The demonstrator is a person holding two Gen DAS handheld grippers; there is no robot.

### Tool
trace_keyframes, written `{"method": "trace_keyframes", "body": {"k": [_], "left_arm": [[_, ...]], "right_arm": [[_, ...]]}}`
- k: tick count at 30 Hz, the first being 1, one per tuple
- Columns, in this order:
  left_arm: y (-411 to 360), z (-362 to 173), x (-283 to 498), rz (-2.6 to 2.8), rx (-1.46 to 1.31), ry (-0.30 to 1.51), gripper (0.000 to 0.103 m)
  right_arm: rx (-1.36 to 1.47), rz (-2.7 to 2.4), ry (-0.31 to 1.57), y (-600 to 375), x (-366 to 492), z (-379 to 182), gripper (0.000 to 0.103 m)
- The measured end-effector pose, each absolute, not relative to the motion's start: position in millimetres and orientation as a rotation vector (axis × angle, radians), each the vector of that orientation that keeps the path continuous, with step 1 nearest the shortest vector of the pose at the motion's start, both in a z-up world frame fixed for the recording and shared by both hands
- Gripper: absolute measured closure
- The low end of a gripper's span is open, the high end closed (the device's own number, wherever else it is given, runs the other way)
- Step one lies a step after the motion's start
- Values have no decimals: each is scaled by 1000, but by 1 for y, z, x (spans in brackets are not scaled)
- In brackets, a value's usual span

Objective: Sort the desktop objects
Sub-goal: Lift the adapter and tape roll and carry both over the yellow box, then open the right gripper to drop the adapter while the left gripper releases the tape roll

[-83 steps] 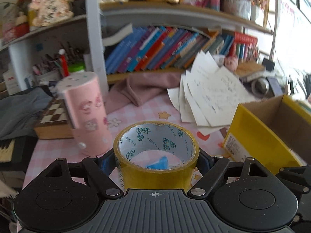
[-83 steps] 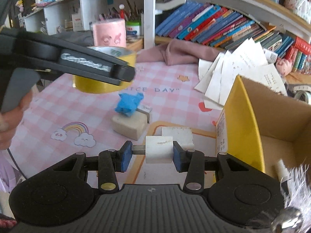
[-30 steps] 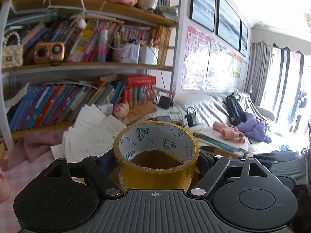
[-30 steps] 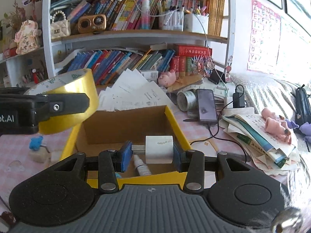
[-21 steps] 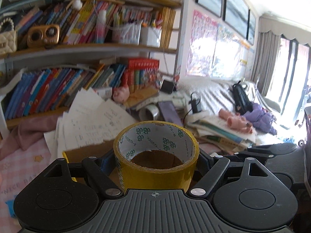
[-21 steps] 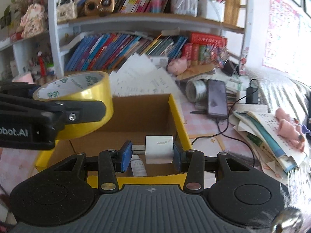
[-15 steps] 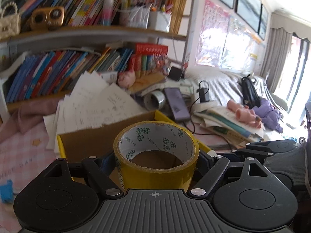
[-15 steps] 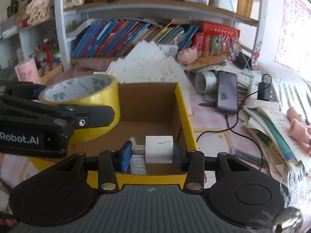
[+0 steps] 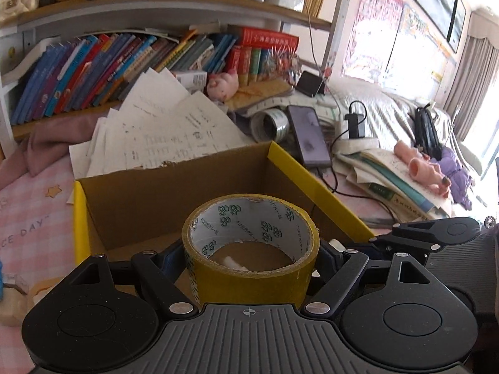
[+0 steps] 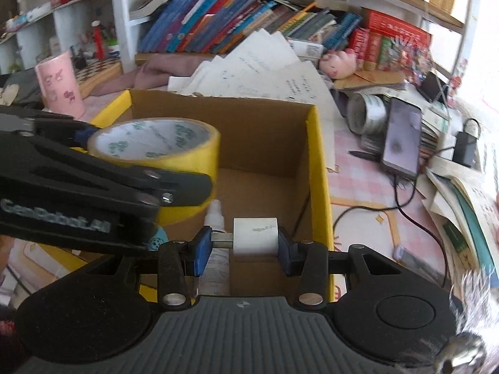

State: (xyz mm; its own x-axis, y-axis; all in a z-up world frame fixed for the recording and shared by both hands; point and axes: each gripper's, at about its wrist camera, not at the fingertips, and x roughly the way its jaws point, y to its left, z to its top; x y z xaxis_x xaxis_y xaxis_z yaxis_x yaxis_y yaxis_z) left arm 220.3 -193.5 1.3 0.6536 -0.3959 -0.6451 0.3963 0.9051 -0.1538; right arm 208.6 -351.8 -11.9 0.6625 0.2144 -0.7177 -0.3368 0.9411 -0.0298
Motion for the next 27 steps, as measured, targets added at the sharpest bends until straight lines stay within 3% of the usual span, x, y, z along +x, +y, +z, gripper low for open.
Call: {"method": "trace_keyframes", "body": {"k": [22,27], "left_arm": [[-198,-10,230,-354,20,792,19],[-197,-10,225,-345,32,776,18]], "right_arm": [[-209,405,756,-350,217,-16,61],[-205,393,744,-349,215,-15,52]]}}
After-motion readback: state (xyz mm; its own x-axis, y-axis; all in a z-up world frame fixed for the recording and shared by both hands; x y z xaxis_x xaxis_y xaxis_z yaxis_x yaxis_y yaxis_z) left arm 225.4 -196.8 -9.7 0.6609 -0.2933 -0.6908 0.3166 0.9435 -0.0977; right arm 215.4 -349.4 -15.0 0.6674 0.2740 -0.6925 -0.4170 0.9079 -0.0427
